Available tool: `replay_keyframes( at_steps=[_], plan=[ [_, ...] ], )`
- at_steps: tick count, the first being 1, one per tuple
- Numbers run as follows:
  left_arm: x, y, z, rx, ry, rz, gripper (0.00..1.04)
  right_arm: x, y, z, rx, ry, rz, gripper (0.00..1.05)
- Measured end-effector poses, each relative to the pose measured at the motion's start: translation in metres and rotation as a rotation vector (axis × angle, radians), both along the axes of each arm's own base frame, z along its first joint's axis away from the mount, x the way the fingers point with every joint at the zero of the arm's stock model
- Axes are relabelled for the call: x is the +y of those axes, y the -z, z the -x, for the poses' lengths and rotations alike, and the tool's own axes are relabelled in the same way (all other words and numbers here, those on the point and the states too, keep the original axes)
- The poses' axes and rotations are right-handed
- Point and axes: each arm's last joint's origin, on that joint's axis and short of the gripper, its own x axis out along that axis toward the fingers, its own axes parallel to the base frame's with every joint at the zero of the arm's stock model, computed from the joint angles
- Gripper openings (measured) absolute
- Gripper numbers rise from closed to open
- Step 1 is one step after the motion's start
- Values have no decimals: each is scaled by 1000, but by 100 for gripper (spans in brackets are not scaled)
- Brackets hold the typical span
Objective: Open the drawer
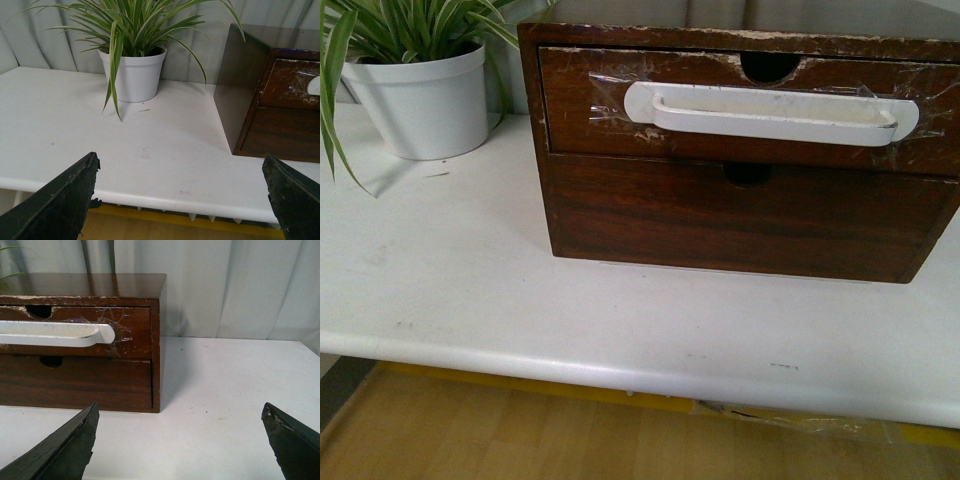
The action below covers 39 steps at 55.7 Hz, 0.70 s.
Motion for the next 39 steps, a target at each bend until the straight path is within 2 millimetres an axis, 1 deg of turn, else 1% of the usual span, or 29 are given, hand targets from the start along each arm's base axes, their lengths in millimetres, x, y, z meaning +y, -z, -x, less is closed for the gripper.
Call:
replay_keyframes(
  at_steps=[39],
  plan=[
    [0, 0, 0, 0, 0, 0, 99, 0, 0, 0, 0, 0, 0, 96]
  ],
)
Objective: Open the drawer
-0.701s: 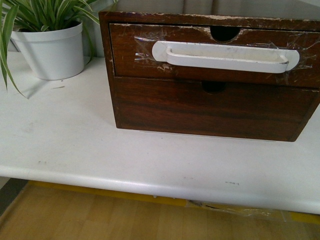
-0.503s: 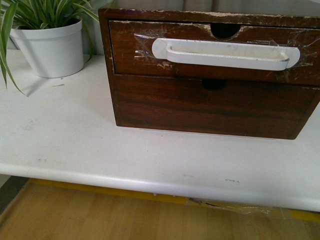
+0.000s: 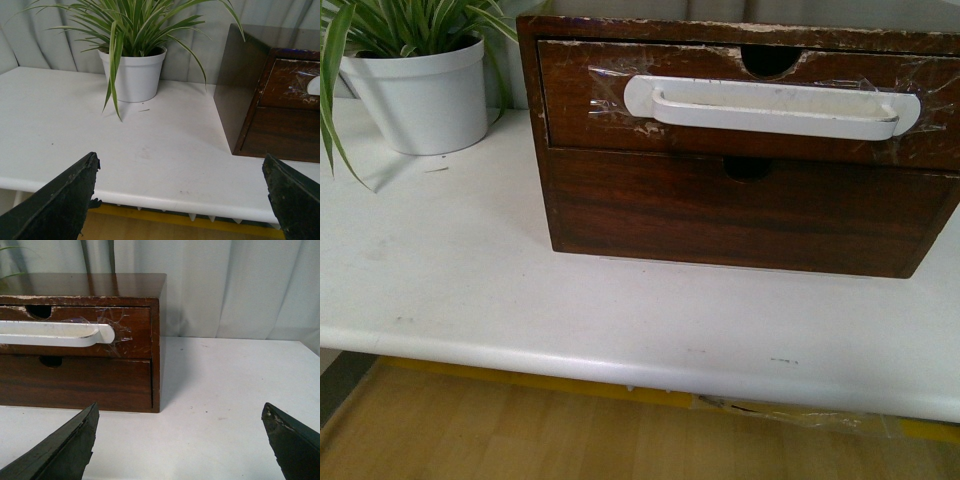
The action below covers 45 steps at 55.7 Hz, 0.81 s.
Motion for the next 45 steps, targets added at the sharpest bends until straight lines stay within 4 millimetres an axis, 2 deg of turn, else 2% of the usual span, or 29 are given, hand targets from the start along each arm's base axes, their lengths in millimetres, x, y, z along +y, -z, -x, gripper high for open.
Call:
replay_keyframes(
  at_steps=[28, 34, 36, 39, 45],
  plan=[
    [0, 0, 0, 0, 0, 0, 99, 0, 0, 0, 0, 0, 0, 96],
    [-5, 1, -4, 137, -339, 115, 99, -1, 2, -3, 93, -289, -19, 96],
    [-9, -1, -5, 151, -387, 108, 99, 0, 0, -3, 118, -339, -17, 96],
    [-11, -11, -8, 158, -362, 104, 99, 1, -9, -4, 143, -384, 18, 96],
    [-14, -33, -19, 204, -194, 32, 99, 1, -31, -13, 172, -459, 137, 96]
  ],
)
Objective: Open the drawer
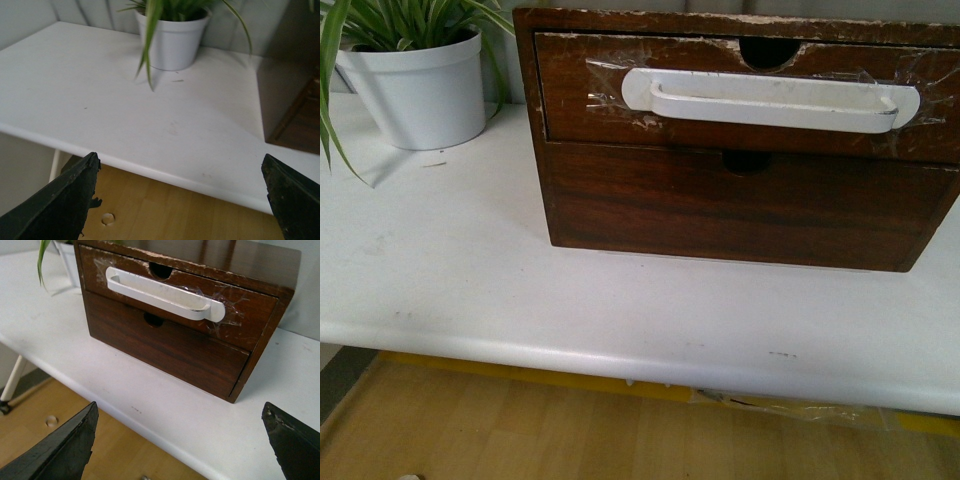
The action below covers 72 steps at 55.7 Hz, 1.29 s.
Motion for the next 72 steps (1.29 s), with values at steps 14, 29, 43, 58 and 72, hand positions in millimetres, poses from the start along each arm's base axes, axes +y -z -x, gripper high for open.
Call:
replay_keyframes(
  at_steps=[14, 29, 43, 58, 72],
  plan=[
    [-11, -36, -39, 168, 438, -229, 99, 3, -37, -31, 23, -189, 268, 96],
    [-42, -63, -82, 342, 886, -490, 99, 13, -60, -58, 12, -343, 497, 96],
    [-96, -85, -123, 417, 1211, -703, 99, 18, -75, -87, 33, -439, 656, 96],
    [-133, -91, -164, 403, 1310, -754, 99, 30, -72, -121, 44, -476, 785, 96],
    [-151, -96, -192, 381, 1329, -766, 99, 46, -65, -140, 38, -494, 837, 96]
  ],
)
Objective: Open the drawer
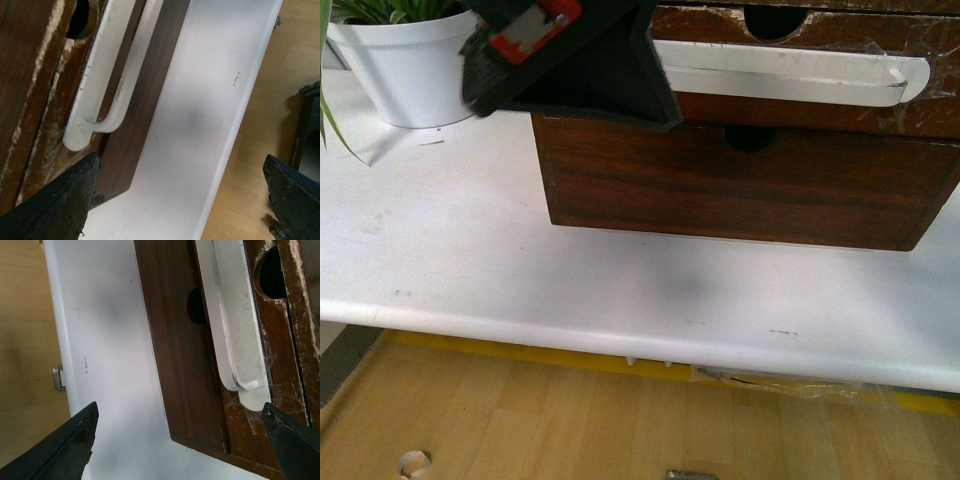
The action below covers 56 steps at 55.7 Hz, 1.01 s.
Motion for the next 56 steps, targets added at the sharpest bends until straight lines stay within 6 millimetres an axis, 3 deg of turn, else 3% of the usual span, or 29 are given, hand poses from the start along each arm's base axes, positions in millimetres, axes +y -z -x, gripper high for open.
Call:
replay_keyframes(
  at_steps=[21, 56],
  plan=[
    [-19, 14, -28, 41, 29, -12, 99, 10, 4, -20, -5, 5, 23, 96],
    [-31, 31, -37, 65, 59, -19, 99, 30, 19, -39, 21, 28, -10, 96]
  ],
)
